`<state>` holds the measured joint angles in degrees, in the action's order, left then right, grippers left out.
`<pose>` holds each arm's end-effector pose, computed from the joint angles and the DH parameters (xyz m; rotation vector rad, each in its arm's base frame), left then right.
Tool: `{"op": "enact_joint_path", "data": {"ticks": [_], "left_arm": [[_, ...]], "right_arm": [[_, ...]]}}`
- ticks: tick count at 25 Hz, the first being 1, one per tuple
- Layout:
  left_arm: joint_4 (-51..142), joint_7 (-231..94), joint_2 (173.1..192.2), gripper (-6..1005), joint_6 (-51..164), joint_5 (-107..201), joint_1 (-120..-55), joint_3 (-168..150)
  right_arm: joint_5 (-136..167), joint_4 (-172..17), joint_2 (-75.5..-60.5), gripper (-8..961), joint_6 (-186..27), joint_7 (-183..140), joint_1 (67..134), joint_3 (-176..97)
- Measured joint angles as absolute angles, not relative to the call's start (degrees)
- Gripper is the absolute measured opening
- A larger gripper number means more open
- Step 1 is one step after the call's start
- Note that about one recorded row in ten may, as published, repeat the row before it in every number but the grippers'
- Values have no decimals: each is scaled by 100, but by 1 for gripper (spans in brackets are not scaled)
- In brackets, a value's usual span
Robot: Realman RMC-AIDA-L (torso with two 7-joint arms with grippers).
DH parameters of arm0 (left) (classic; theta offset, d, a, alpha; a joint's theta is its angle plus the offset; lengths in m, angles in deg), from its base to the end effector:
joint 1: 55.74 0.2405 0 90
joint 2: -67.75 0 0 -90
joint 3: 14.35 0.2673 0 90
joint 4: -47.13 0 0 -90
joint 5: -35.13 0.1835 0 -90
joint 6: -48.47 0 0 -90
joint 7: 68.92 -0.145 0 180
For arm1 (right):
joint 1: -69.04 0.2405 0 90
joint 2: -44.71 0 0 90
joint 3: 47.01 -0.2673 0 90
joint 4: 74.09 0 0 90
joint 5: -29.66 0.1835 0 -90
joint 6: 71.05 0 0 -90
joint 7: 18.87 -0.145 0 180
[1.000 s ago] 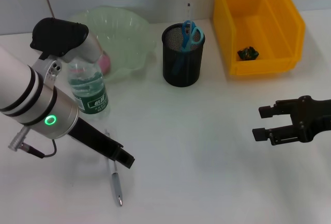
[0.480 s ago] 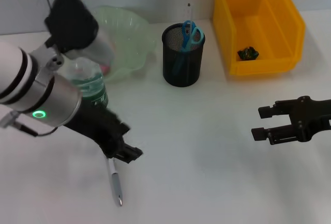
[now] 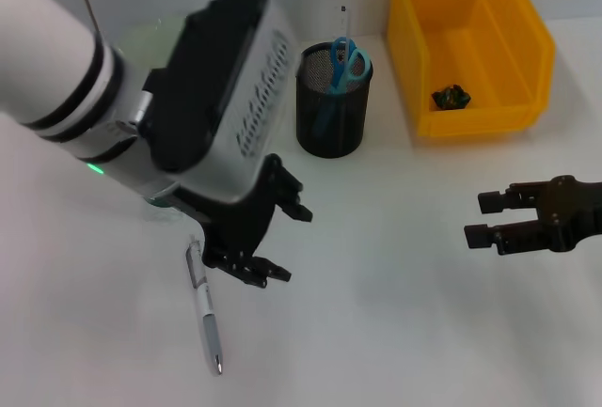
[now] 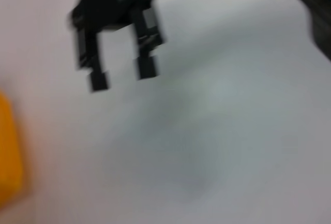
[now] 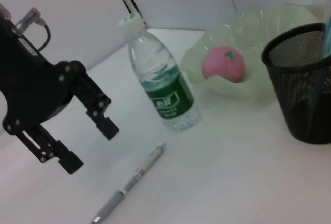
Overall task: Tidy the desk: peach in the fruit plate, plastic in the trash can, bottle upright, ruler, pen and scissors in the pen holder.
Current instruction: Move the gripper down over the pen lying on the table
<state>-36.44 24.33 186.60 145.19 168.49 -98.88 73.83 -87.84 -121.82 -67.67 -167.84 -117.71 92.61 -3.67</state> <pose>-0.1026 0.3122 -0.0322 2.9380 -0.8624 -0.4417 0.2937 0.2882 0.0491 -2.7242 0.9849 0.4908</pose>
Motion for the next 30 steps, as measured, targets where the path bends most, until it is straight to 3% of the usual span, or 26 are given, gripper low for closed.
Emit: {"op": "enact_joint_path", "data": {"ticks": [11, 17, 30], "left_arm": [[-2458, 956, 18692, 604, 14321, 17601, -10457, 7563], [-2105, 58, 18692, 604, 13886, 18073, -10365, 7721], [-1641, -581, 18684, 603, 13522, 18463, -10337, 7952]], "right_arm": [[-8793, -12170, -6750, 783, -17133, -11757, 9360, -428], [-8803, -12120, -6833, 783, -17066, -11877, 9429, -435], [-8856, -11724, -6790, 782, -16870, -11807, 9533, -410]]}}
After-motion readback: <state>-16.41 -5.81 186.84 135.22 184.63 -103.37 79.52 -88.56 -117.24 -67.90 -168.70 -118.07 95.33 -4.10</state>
